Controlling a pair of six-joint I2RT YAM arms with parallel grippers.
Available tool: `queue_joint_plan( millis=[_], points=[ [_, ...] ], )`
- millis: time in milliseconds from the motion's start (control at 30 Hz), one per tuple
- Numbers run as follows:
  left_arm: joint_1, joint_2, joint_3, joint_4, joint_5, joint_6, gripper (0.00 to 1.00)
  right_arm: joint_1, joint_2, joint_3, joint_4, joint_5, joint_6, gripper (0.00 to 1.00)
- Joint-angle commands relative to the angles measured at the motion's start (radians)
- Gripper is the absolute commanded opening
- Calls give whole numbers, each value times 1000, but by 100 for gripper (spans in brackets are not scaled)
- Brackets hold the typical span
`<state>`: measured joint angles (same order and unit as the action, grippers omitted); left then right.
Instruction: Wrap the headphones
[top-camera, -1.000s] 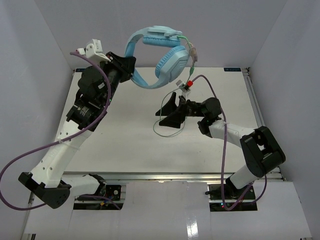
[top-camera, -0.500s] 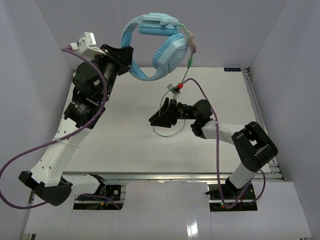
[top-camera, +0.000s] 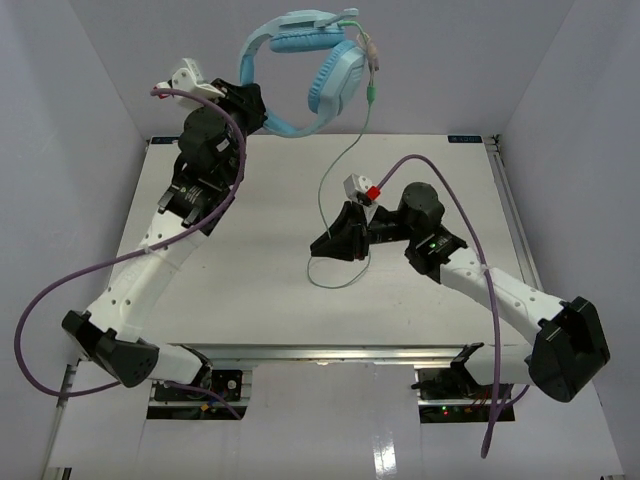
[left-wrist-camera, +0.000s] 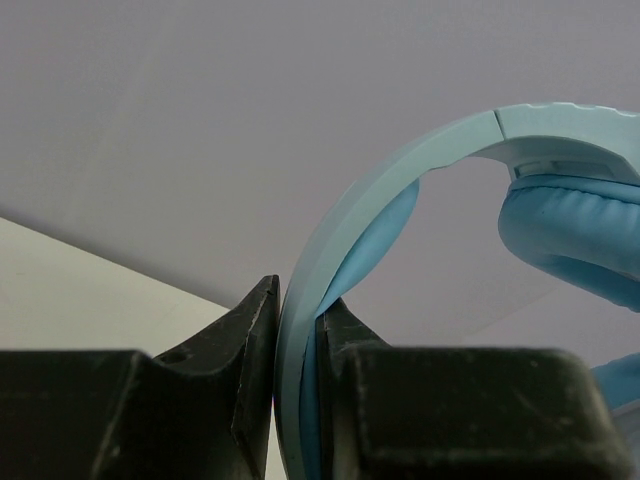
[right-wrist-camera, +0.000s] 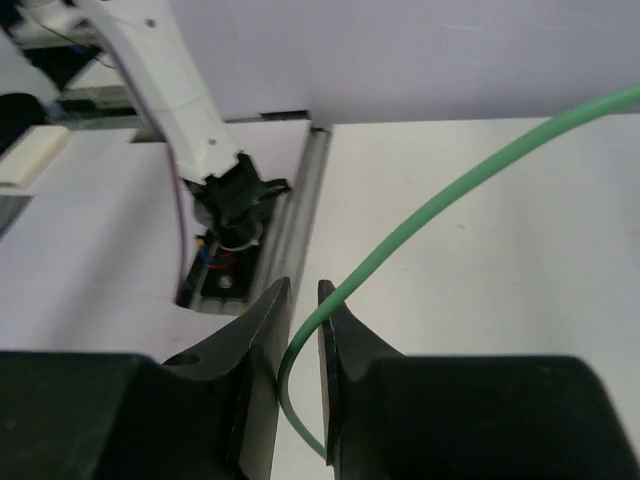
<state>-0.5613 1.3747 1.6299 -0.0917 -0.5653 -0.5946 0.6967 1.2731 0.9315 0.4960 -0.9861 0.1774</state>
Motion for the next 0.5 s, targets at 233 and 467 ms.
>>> queue_joint_plan(
  millis=[233,467],
  points=[
    [34,188,49,51,-51,368,0,12,-81,285,-1057,941,-934,15],
    [25,273,-43,-50,104,531,0,-21,-172,197,-911,1454,-1247,15]
  ],
)
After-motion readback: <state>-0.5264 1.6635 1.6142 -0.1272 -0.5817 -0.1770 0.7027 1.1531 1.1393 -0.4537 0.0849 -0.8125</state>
